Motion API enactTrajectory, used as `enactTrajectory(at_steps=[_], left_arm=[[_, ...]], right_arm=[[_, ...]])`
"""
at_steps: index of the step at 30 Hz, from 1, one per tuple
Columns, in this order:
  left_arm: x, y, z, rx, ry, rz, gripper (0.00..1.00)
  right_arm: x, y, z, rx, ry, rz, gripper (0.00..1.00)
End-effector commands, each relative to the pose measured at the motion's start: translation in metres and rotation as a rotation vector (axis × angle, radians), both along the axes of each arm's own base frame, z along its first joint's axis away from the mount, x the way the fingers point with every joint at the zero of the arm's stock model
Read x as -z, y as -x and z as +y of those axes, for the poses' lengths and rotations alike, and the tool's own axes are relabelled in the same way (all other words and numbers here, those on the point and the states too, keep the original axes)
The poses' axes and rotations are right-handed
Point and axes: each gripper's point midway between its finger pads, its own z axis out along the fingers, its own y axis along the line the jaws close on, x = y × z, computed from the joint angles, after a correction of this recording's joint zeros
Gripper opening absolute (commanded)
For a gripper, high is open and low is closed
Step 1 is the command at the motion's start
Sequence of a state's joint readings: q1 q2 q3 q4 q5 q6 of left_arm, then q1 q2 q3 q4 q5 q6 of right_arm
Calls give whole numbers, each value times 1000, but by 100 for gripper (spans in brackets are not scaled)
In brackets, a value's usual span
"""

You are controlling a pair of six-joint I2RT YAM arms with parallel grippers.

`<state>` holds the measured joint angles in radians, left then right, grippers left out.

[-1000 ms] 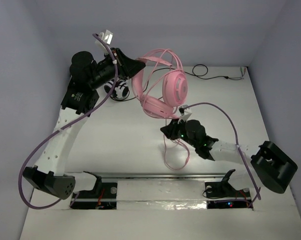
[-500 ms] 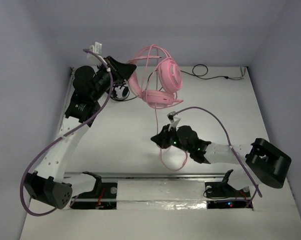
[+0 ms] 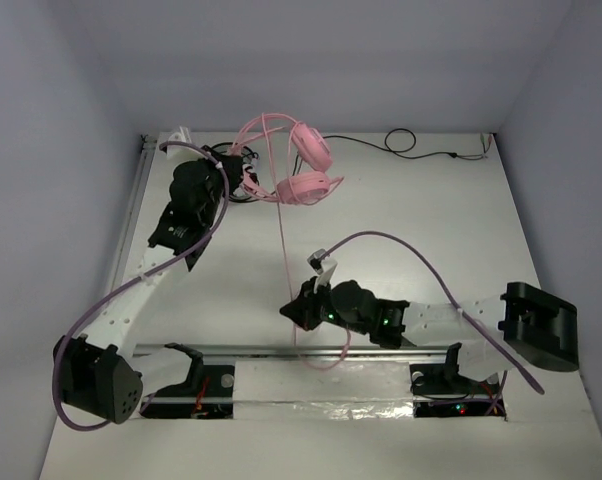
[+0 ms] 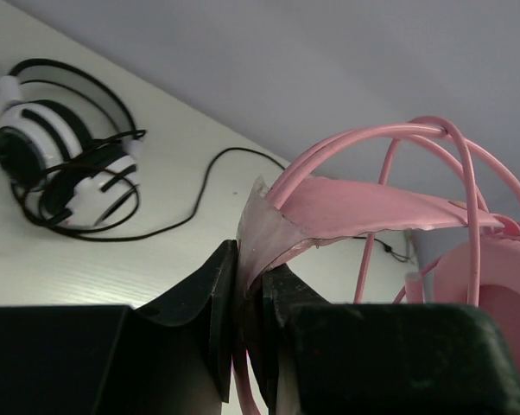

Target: Wrap the headphones

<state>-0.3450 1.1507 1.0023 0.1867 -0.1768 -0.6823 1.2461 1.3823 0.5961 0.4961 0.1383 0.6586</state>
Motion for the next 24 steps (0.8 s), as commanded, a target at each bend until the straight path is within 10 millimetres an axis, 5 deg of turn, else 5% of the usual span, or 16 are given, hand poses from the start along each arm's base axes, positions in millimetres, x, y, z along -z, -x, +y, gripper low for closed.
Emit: enactTrajectory(at_steps=[1,3,10,14,15,21,24], left_arm=[[-54,1,30,-150,90,-188,0],[-39,1,34,-168,38,-155,0],[19,21,27,-162,-100,-32,0],[51,38,4,-73,-178,45,0],[61,46,-6,-36,-208,75,0],[89,73,-31,107,-387,176,0],[86,84,-40,170,-446,196,0]], right_arm=[[-31,17,10,-5,-48,-19,0],[-32,19,8,-7,-8,-17,0],[-85,14,-19,48,76,-104,0],[-102,-1,-53,122,235,-187,0],[-119,-11,-60,168,250,-238,0],[-140,-45,-101,336,418,-389,0],[-151,-58,-117,388,461,-435,0]])
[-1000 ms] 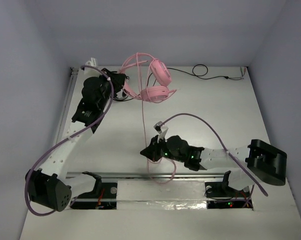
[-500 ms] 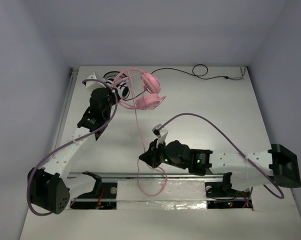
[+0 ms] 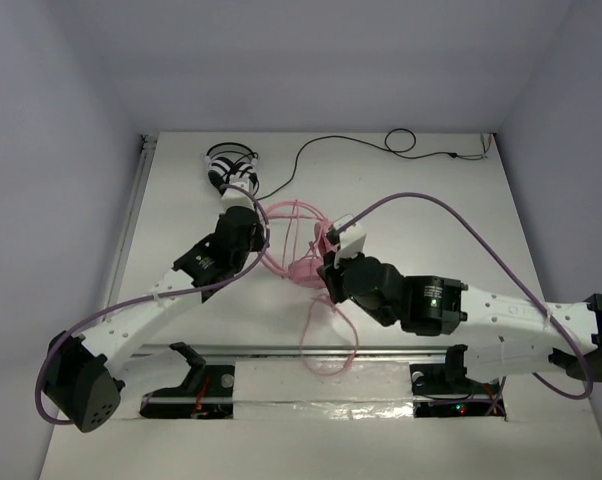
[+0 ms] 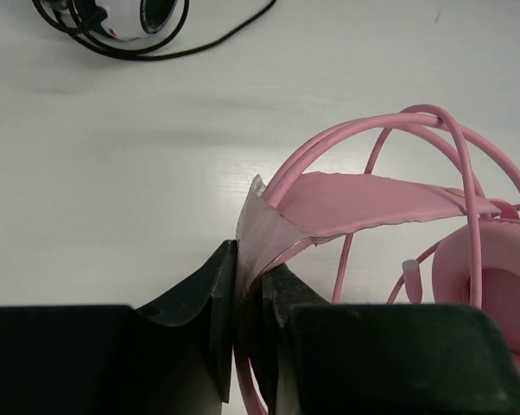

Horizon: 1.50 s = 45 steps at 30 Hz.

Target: Wrap the headphones

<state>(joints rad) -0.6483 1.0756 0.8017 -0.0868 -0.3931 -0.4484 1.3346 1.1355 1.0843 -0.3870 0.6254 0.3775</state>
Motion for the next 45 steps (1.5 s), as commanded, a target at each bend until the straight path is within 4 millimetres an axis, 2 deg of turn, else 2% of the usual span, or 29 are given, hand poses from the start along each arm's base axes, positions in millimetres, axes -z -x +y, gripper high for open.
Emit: enactTrajectory(at_steps=[1,2,3,4,6,9,10,12,13,17,20,23,26,27,31,32,34,36,37,38,40,45], left_arm=[[-48,2,-6,45,16,-72,0],[-48,6,-5,70,-11,-57,0],[-58,6,-8,91,-19,-64,0],[-60,10,-13,148,-49,-62,0],[-62,16,-15,201,-92,-41,0],[-76,23,-25,311,-112,-63,0],[-82,29,-36,384,-92,-68,0],[-79,35,-46,476,-108,-55,0],[-78,42,-56,549,-93,-44,0],[-73,51,-68,645,-81,-37,0],[-80,58,-75,703,-58,-64,0],[-94,61,-76,750,13,-90,0],[-123,61,-74,771,81,-160,0],[-125,58,-71,756,85,-165,0],[-155,72,-78,858,165,-227,0],[-160,74,-79,861,188,-229,0],[-173,74,-78,874,218,-266,0],[-187,79,-81,902,271,-299,0],[-192,83,-83,941,295,-305,0],[-196,82,-83,945,310,-310,0],[-203,90,-90,1006,356,-307,0],[-207,85,-90,1018,365,-296,0]], right_arm=[[-24,-25,-40,131,113,-120,0],[-26,-26,-43,137,122,-127,0],[-28,-32,-49,164,130,-140,0],[-30,-38,-55,184,139,-155,0],[-28,-45,-62,214,156,-166,0],[-27,-60,-73,275,168,-183,0],[-28,-64,-76,292,165,-186,0],[-32,-72,-80,321,140,-195,0],[-34,-75,-81,329,136,-198,0],[-41,-81,-86,368,119,-223,0],[-40,-84,-91,392,117,-225,2],[-35,-88,-94,403,88,-228,10],[-31,-88,-93,401,61,-211,11],[-31,-90,-94,403,46,-207,11],[-25,-93,-91,374,-50,-180,11],[-30,-95,-89,366,-99,-185,13],[-23,-94,-86,320,-155,-166,15],[-34,-91,-69,232,-280,-169,20],[-25,-90,-67,219,-304,-156,21],[-31,-93,-65,210,-357,-168,22],[-25,-96,-61,187,-380,-157,23],[-18,-103,-58,161,-415,-147,27]])
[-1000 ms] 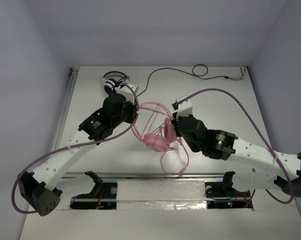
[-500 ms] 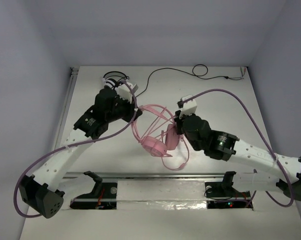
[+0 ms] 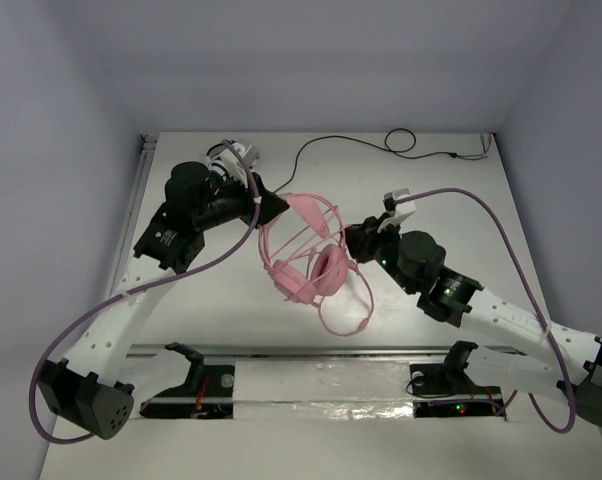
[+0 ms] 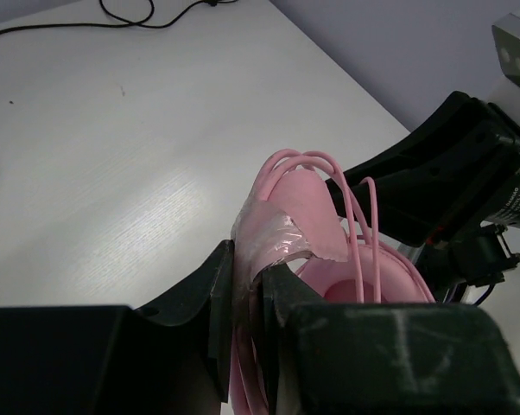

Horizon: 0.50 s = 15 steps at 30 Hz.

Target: Wrap the headphones

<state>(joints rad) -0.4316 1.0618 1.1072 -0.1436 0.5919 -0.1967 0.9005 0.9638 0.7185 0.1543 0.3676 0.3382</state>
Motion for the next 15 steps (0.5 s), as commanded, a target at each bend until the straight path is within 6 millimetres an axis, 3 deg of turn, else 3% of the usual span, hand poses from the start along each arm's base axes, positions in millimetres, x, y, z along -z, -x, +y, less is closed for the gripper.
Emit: enactTrajectory(at_steps=[1,5,6,10,15], left_arm=[[-71,42,-20,228,170,-88,0],[-56,19,-13,113,107,-72,0],[-47,13,-10,76,81,-46,0],[-22,-11,-2,-45,22,-1,0],[-18,-17,-7,-45,39,23,0]], right_arm=[[-19,-13,0,8,-95,-48,28],[-27,-15,-16,51,-64,-56,31],[-40,-14,-19,58,-71,-72,33],[-56,-9,-26,60,-61,-84,40],[-62,4,-24,-5,-33,-44,51]])
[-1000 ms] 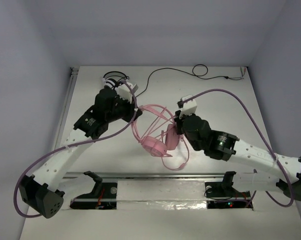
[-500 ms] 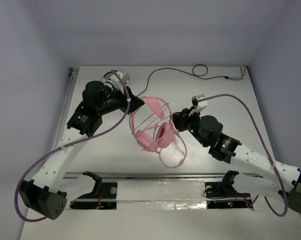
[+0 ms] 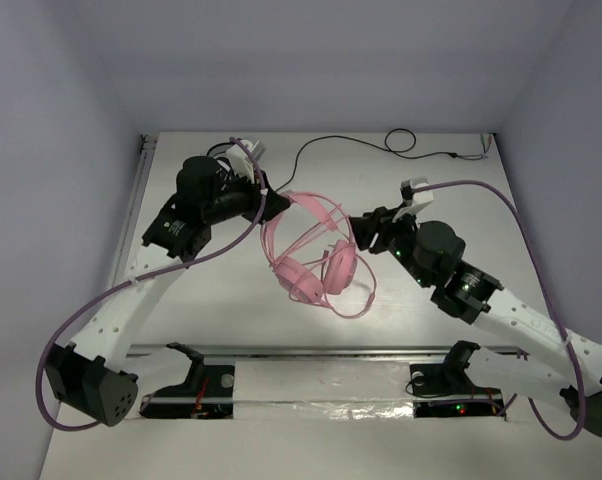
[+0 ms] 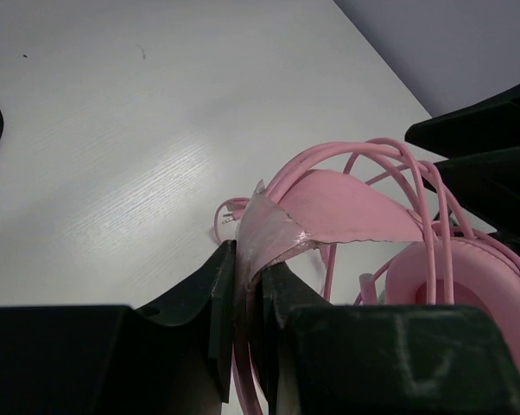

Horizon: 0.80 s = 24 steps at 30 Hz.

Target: Wrap the headphones

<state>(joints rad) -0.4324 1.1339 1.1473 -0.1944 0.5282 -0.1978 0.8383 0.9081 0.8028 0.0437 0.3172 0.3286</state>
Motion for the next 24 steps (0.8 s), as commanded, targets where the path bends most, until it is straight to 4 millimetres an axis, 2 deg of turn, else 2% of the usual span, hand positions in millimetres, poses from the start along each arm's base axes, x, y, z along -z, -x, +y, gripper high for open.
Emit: enactTrajectory(at_steps=[1,4,7,8,9,10,11,12,13,15,16,18,20,21,23,24], left_arm=[[-36,1,-9,16,89,-44,0],[-36,-1,-10,23,100,-32,0],[-37,1,-12,50,128,-20,0],[-39,1,-12,55,150,-6,0],[-43,-2,-9,52,169,-17,0],[-44,1,-10,76,188,-6,0],[-49,2,-9,81,215,9,0],[-53,4,-7,102,238,11,0],[-61,6,-9,120,262,-2,0],[-73,8,-8,126,304,-3,0],[-81,11,-9,133,320,-12,0],[-92,13,-9,138,352,-13,0],[-103,15,-10,147,369,-21,0],[-106,15,-9,142,371,-24,0],[-114,17,-9,148,380,-28,0],[-115,18,-9,150,381,-28,0]], right_arm=[[-32,9,-6,-27,-12,-21,53],[-37,15,-14,-21,8,-13,59],[-45,21,-33,34,-22,-30,60],[-55,26,-41,44,-61,-53,60],[-54,28,-44,49,-74,-53,58],[-56,30,-49,59,-91,-60,54],[-59,31,-52,70,-117,-62,45],[-55,32,-59,94,-130,-64,16],[-52,32,-60,102,-140,-61,1],[-43,30,-56,101,-163,-46,0],[-24,27,-49,92,-138,-14,0],[-11,22,-38,81,-165,9,0],[9,15,-29,78,-178,29,5],[15,13,-27,85,-180,39,20],[35,9,-22,83,-163,68,40],[42,8,-20,83,-159,77,53]])
